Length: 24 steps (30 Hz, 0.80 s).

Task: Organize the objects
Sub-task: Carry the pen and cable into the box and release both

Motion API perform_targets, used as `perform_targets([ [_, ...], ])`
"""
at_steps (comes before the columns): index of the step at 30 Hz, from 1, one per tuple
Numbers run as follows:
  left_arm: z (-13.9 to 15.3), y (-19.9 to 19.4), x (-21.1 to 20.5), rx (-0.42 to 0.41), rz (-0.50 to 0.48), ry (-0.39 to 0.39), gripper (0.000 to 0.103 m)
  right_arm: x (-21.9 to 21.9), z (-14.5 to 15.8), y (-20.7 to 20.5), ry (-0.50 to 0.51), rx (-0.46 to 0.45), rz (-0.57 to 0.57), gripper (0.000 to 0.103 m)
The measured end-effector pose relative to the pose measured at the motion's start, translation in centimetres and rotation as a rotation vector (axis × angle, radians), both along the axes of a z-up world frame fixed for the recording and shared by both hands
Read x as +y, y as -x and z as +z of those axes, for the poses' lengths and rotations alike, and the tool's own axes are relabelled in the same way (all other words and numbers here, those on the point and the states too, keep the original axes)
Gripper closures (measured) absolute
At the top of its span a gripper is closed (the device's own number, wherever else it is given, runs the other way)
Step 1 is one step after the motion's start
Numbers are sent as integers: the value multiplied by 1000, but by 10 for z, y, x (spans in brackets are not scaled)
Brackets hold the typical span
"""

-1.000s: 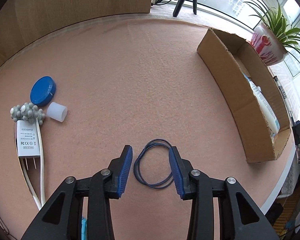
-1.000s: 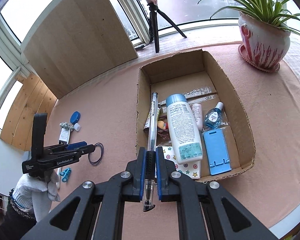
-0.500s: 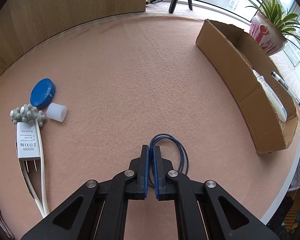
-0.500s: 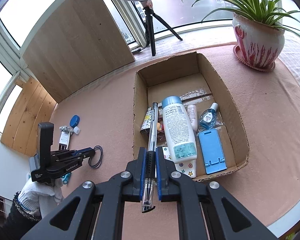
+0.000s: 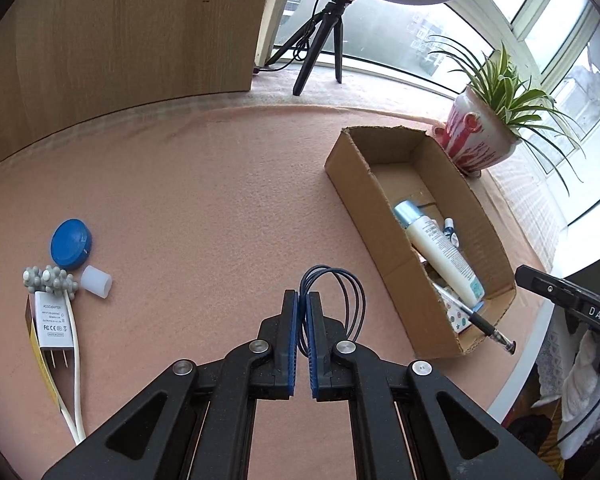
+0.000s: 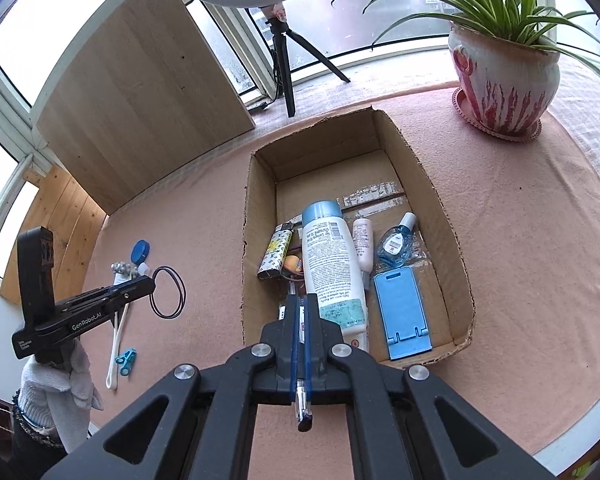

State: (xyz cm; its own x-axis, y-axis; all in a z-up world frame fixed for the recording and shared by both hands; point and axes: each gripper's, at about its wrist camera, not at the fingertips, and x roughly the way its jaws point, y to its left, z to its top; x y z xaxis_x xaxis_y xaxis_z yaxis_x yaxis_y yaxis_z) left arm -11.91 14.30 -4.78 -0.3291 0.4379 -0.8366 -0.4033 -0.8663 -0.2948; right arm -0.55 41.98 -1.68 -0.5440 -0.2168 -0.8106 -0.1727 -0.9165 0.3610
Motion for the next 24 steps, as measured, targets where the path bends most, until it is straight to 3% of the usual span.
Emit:
perform_targets([
  [4, 31, 0, 25, 37, -52, -53, 99, 5, 0, -3, 6, 2, -14, 101],
  [8, 42, 7, 61, 54, -103, -61, 99, 7, -1, -7, 5, -3, -18, 101],
  [18, 37, 12, 137, 60, -180, -30, 99, 20, 1, -17, -19, -6, -39, 98],
  [19, 36, 12, 141, 63, -181, -31, 97, 21, 2, -18, -23, -4, -43, 98],
  [21, 36, 12, 147, 60, -183, -28, 82, 26, 3, -21, -32, 1, -57, 97],
  [22, 37, 11, 150, 68, -183, -26, 70, 28, 3, -22, -32, 0, -63, 87],
  [23, 38, 10, 152, 79, -181, -19, 66, 30, 3, -22, -31, -1, -70, 78],
  [24, 39, 8, 153, 87, -181, -12, 66, 32, 3, -23, -34, 0, -80, 56],
])
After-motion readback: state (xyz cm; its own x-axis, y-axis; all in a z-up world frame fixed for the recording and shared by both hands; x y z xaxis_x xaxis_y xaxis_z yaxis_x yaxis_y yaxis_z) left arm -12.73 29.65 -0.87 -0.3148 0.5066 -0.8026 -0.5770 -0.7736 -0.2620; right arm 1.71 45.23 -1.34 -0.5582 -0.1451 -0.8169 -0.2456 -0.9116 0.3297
